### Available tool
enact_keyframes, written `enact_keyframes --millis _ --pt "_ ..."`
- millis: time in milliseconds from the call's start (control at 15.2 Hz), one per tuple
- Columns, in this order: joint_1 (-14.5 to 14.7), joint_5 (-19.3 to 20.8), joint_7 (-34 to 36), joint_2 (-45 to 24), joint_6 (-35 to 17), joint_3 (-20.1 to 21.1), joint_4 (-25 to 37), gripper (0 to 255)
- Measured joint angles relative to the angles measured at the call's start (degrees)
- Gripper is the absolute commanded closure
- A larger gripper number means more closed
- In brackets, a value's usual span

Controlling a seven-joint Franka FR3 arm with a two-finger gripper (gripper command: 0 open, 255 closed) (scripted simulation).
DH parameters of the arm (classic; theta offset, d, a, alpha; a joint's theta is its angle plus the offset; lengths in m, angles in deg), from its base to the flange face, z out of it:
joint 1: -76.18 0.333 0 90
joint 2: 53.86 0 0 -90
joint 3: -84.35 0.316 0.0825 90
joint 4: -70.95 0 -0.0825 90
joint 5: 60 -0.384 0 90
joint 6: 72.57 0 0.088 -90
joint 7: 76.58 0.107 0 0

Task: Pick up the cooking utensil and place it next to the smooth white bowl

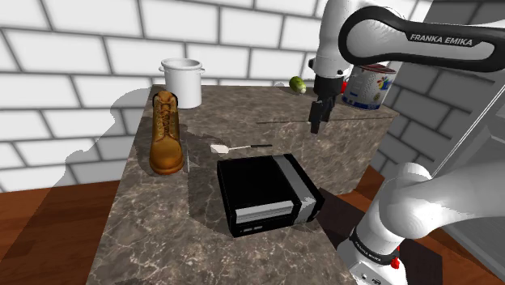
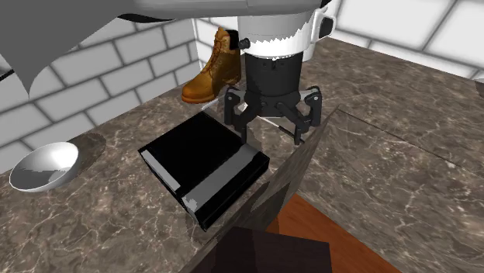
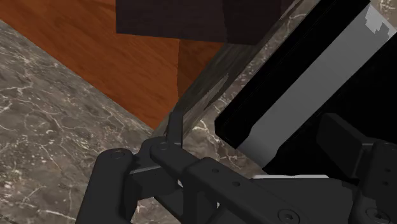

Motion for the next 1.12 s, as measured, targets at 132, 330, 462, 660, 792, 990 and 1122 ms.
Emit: enact_keyframes --millis 132,330,462,660,792,990,1122 --pt "0.18 0.27 -0.87 -0.61 -0.73 -0.39 -0.06 0" --pt "1.01 1.77 -5.85 -4.61 -5.44 -2.69 -0.43 0" --pt "1.68 2.75 -9.77 -8.87 -9.29 -4.48 0.33 0" --pt "2.74 3.71 -15.72 -14.34 -14.12 -6.86 1.47 0" --pt "3.5 3.96 -19.6 -17.77 -16.77 -8.16 2.59 0" --pt "4.81 3.71 -25.24 -24.28 -21.01 -9.77 5.32 0" --pt "5.58 3.28 -29.01 -28.33 -23.73 -10.62 6.9 0"
